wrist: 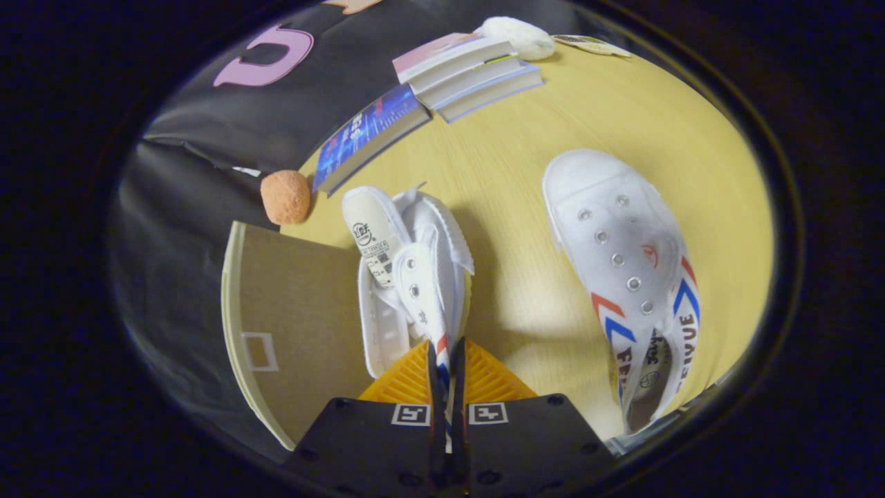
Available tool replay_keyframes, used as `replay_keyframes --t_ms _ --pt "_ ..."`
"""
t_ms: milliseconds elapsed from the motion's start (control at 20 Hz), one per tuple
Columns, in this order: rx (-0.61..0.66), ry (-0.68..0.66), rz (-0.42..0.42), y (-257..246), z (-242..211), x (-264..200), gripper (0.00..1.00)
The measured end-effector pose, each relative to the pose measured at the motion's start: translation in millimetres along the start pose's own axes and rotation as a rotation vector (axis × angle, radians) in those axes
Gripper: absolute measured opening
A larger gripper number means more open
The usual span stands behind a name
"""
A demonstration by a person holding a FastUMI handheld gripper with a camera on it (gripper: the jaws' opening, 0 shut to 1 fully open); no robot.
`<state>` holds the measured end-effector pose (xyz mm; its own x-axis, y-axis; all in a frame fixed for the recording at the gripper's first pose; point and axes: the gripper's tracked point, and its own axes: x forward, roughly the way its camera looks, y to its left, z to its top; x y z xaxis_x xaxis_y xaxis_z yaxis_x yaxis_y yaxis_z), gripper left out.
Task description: Open the storage box then place both shoes into the box .Put the left shoe in first, then the right shoe, with the right side of both shoes facing outward in a uniform manner.
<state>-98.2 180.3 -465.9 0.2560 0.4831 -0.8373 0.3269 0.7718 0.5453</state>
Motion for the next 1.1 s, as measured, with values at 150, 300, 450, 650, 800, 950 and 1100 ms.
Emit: replay_keyframes --t_ms 150,300,450,650,800,950,1100 --pt "0.011 -0.064 0.034 20.8 28.6 -27.4 0.06" --pt "-0.004 -0.122 0.094 57.3 51.3 -56.0 0.06" --pt "-0.036 -0.157 0.161 105.4 61.2 -76.0 0.06" --pt "-0.087 -0.133 0.255 173.4 46.3 -76.4 0.06" --pt "-0.127 -0.078 0.297 215.5 19.4 -60.2 0.06" --pt "-0.155 -0.016 0.306 241.7 -8.5 -25.1 0.06" --pt "-0.162 0.011 0.281 253.8 -30.1 0.5 0.06"
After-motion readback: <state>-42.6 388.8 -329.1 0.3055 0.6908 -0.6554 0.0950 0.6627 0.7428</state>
